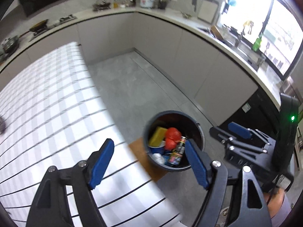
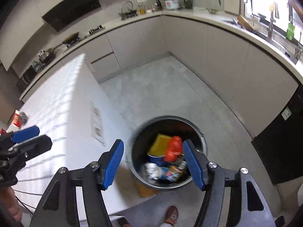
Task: Collect trash
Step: 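Swing both open tools back over the island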
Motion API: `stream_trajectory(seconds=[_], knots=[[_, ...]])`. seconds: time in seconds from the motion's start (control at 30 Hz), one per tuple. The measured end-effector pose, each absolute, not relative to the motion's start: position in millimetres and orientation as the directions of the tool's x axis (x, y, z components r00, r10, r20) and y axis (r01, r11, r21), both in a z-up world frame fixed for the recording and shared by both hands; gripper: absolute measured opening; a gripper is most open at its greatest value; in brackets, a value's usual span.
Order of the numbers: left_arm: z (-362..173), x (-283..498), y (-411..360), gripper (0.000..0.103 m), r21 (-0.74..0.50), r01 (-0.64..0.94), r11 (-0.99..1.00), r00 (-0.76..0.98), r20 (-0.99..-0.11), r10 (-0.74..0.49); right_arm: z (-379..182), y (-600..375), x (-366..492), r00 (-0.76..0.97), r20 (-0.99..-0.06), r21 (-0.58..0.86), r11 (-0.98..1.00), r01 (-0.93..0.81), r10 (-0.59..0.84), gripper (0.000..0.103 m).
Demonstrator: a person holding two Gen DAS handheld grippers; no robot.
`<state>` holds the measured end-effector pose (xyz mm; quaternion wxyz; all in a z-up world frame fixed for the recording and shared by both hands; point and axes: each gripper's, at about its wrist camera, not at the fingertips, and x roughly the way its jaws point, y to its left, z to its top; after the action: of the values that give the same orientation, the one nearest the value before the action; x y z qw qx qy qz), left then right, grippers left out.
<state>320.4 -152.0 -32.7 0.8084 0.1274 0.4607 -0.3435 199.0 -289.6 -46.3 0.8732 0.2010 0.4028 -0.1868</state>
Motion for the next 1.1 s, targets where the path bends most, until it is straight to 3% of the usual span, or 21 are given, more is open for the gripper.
stream_trajectory(seconds=[0.27,0.53,0.87,1.1], knots=[[-15.7,351.5,-5.6,0.082,-0.062,0.563,0.824,0.468,-0.798,-0.38,3.4,-151.7,253.4,0.702,-0.705,0.229,0.904,0.361,-0.102,0.071],[-24.5,391.7,110.6,0.082,-0.025,0.382,0.924,0.543,-0.803,-0.246,-2.0,-29.2,323.2,0.702,-0.711,0.257,0.945,0.204,0.042,0.071],[-38.5,442.6,174.6,0.082,0.005,0.188,0.982,0.574,-0.812,-0.106,-3.9,61.7,404.2,0.691,-0.708,0.194,0.981,-0.012,0.149,0.072],[-49.1,473.8,199.6,0.082,0.038,0.151,0.988,0.571,-0.819,-0.056,-9.3,79.9,443.7,0.681,-0.706,0.217,0.975,-0.057,0.197,0.072]])
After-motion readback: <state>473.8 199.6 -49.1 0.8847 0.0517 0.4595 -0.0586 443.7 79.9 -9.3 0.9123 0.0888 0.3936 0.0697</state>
